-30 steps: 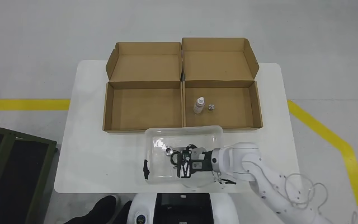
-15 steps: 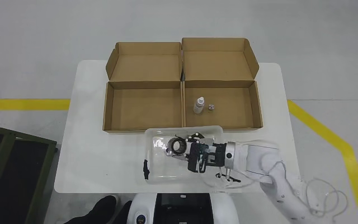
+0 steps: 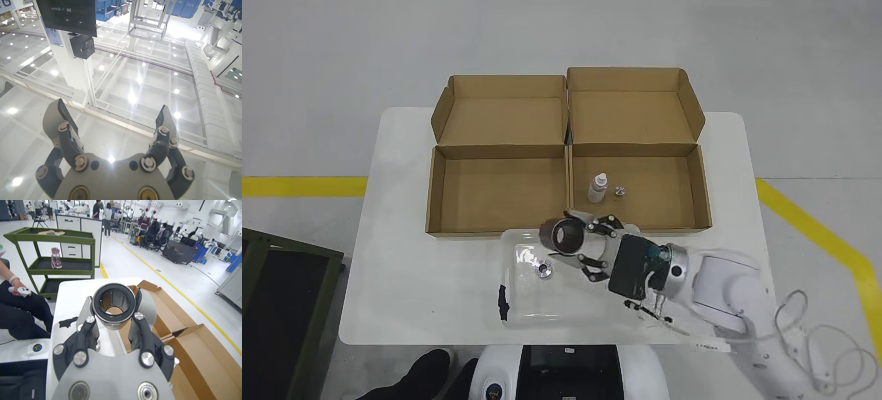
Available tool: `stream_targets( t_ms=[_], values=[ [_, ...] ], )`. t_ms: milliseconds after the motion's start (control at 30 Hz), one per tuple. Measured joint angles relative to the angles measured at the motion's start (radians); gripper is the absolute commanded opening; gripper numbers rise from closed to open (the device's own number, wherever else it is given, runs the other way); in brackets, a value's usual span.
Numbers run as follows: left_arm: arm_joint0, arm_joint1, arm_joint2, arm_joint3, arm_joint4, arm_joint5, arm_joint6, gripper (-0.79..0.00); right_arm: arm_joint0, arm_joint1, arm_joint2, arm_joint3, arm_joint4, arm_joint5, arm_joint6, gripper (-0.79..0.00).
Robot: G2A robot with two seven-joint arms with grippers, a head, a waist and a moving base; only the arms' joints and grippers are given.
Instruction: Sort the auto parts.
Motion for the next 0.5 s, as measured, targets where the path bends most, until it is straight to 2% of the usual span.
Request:
stream_targets(
  t_ms=[233, 500],
  values=[
    [0.0, 0.0, 0.0, 0.0, 0.0, 0.0, 0.0, 0.0, -0.006, -0.006, 0.032, -0.003, 0.066, 0.044, -0.098, -0.785],
    [0.0, 0.0, 0.0, 0.0, 0.0, 0.0, 0.0, 0.0, 0.022, -0.014, 0.061, 0.002, 0.116, 0.068, -0.157, -0.785]
  ],
)
